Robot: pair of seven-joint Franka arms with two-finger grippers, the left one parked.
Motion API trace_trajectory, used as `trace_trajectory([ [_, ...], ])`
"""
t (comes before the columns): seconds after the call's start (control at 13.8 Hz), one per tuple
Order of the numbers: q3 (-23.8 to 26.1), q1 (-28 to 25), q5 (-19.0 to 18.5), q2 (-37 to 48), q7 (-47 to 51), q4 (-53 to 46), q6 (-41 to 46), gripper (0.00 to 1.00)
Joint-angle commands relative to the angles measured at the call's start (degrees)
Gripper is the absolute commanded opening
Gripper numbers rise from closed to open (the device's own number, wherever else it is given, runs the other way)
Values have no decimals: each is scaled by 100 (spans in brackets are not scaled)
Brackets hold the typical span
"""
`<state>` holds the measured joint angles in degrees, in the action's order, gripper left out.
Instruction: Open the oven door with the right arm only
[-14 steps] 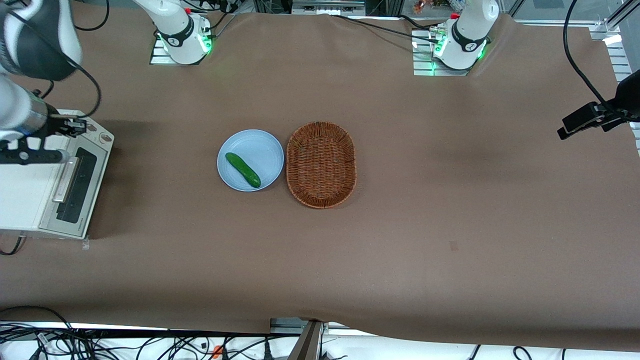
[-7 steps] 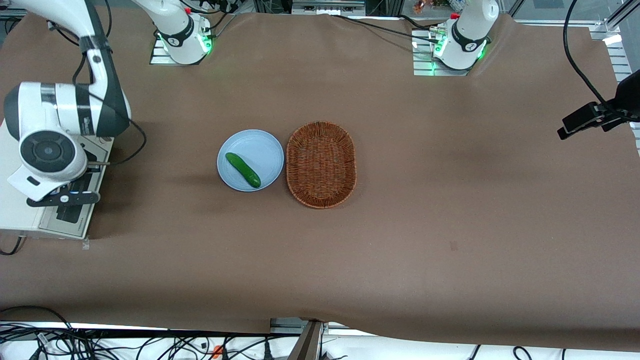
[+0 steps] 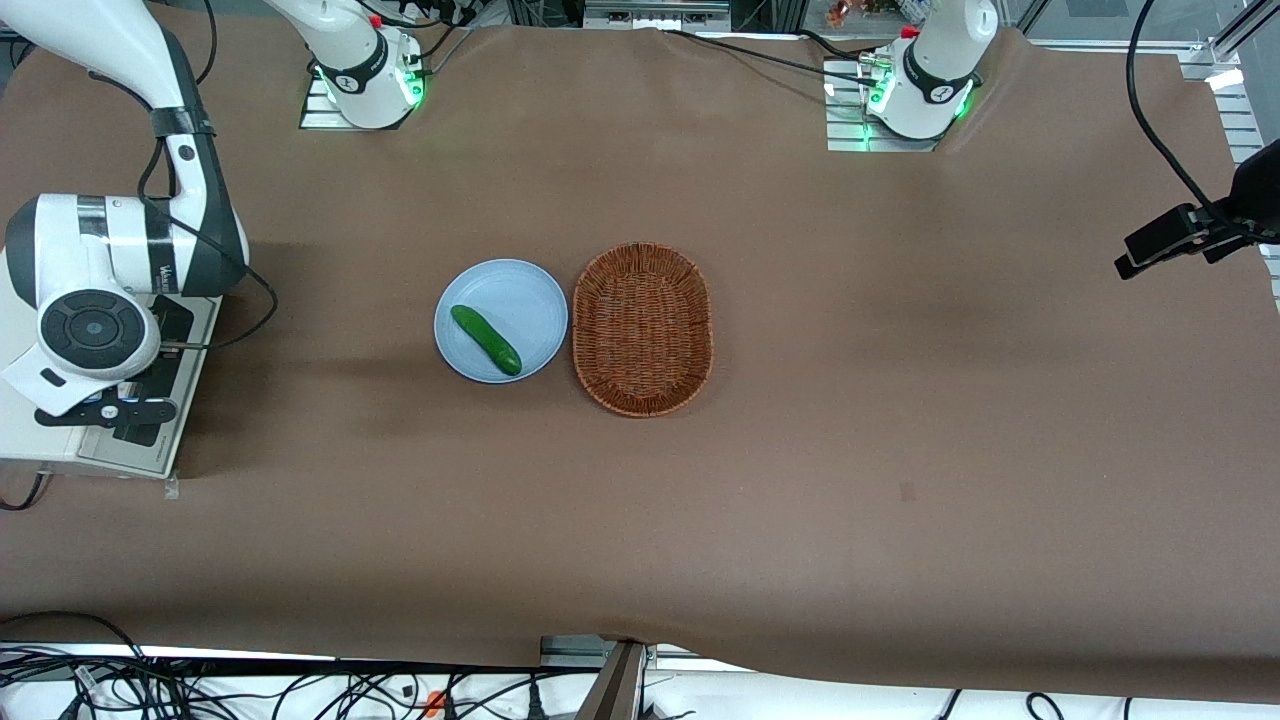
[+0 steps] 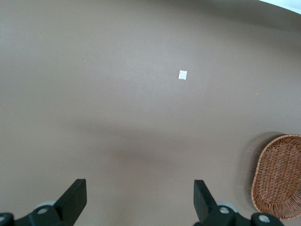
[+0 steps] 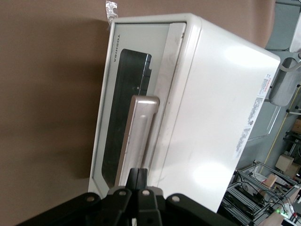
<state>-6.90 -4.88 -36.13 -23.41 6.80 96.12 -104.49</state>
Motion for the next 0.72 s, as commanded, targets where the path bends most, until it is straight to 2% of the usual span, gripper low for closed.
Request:
trace_trajectory([
  [0.0,22,162,-113,-111,67,73,-299,0],
  [0.65,48,233,-17,-251,137,275,-397,0],
])
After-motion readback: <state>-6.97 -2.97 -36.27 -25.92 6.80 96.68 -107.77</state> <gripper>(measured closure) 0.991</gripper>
